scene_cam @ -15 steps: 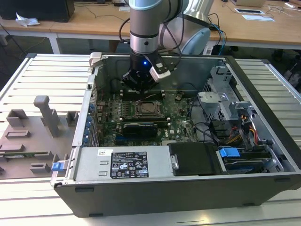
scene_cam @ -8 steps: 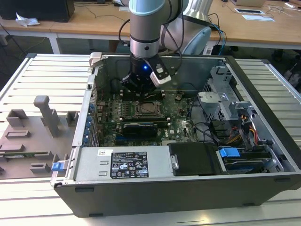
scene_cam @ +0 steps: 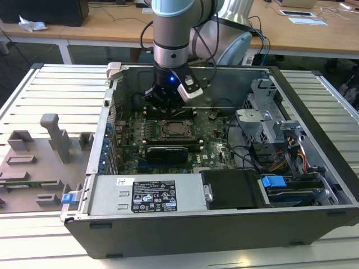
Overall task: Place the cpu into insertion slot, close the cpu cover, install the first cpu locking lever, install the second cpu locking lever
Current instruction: 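Install the first cpu locking lever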
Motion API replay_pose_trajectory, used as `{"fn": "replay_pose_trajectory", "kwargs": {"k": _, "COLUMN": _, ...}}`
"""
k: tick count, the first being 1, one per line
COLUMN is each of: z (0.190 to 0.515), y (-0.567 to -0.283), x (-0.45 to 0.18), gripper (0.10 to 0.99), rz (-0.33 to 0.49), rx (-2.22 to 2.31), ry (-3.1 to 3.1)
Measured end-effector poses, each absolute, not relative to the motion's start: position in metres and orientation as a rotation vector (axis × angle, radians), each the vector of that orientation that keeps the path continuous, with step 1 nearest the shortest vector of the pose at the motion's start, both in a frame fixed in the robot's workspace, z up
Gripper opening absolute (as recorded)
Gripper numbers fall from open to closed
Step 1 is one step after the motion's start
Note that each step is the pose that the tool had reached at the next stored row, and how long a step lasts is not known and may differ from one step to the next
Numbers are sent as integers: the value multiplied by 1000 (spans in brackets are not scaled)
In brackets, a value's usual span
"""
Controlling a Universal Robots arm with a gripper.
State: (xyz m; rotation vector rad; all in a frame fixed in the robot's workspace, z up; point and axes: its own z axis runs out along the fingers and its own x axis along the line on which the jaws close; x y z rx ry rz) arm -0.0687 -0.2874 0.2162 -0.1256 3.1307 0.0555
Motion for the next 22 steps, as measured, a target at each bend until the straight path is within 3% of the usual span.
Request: {"fn": "replay_pose_trajectory", "kwargs": {"k": 22, "z": 205, "y": -280, "x": -37, "gripper": 106, "rz": 23, "rx": -37, "ry": 3135}}
